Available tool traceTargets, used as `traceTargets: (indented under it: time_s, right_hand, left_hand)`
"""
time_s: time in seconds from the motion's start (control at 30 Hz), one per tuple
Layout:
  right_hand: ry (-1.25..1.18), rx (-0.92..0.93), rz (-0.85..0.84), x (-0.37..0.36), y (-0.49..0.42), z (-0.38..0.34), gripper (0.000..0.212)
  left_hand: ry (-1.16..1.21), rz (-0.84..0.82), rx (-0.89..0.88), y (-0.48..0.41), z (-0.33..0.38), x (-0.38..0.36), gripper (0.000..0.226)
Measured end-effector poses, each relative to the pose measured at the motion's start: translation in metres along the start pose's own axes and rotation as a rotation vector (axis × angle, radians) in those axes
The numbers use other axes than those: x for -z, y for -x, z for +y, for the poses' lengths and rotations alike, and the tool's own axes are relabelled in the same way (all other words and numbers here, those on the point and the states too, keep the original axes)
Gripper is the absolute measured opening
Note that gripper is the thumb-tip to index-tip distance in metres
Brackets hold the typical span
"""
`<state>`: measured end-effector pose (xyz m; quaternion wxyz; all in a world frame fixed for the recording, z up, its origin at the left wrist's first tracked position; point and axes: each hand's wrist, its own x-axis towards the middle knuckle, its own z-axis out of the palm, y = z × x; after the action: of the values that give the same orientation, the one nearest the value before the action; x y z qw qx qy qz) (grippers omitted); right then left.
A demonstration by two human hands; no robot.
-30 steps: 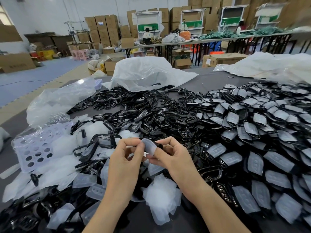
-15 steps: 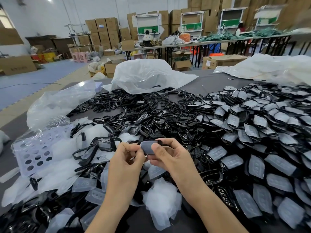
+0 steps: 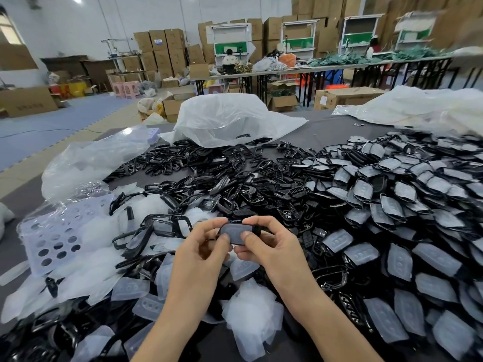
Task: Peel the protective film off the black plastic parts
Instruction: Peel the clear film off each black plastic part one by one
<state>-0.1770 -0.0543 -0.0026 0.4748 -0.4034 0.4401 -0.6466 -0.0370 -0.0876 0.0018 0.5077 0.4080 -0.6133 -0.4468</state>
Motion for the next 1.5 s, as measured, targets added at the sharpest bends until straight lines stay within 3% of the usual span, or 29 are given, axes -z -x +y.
traceTargets:
  time_s: [0.33,0.5,0.77,0.97,1.17,1.5]
  right_hand:
    - [-0.007,0.004,-0.012,0.000,0.000,-0.001,0.015]
    - [-0.045,-0.005,-0.008,0.000,0.000,-0.002,0.015]
    - [-0.073,-0.015,0.018,0.001,0.000,-0.004,0.014]
    - [-0.051,-0.020,-0.002,0.002,-0.001,-0.002,0.012]
    - [0.000,-0.003,0.006,0.005,-0.002,0.000,0.011]
    - [0.075,0.036,-0.024,0.005,-0.001,0.001,0.011]
  left_hand:
    - [0.000,-0.079,0.045,0.000,-0.003,0.001,0.024]
    - [-0.111,-0.032,-0.016,0.003,-0.004,-0.002,0.018]
    - [-0.133,-0.035,-0.035,0.007,-0.003,-0.001,0.028]
    - [-0.176,-0.032,-0.050,0.006,-0.004,-0.003,0.019]
    - [-0.273,-0.032,-0.117,0.010,-0.004,-0.002,0.041]
    - [-0.249,-0.056,-0.083,0.005,-0.003,-0.002,0.035]
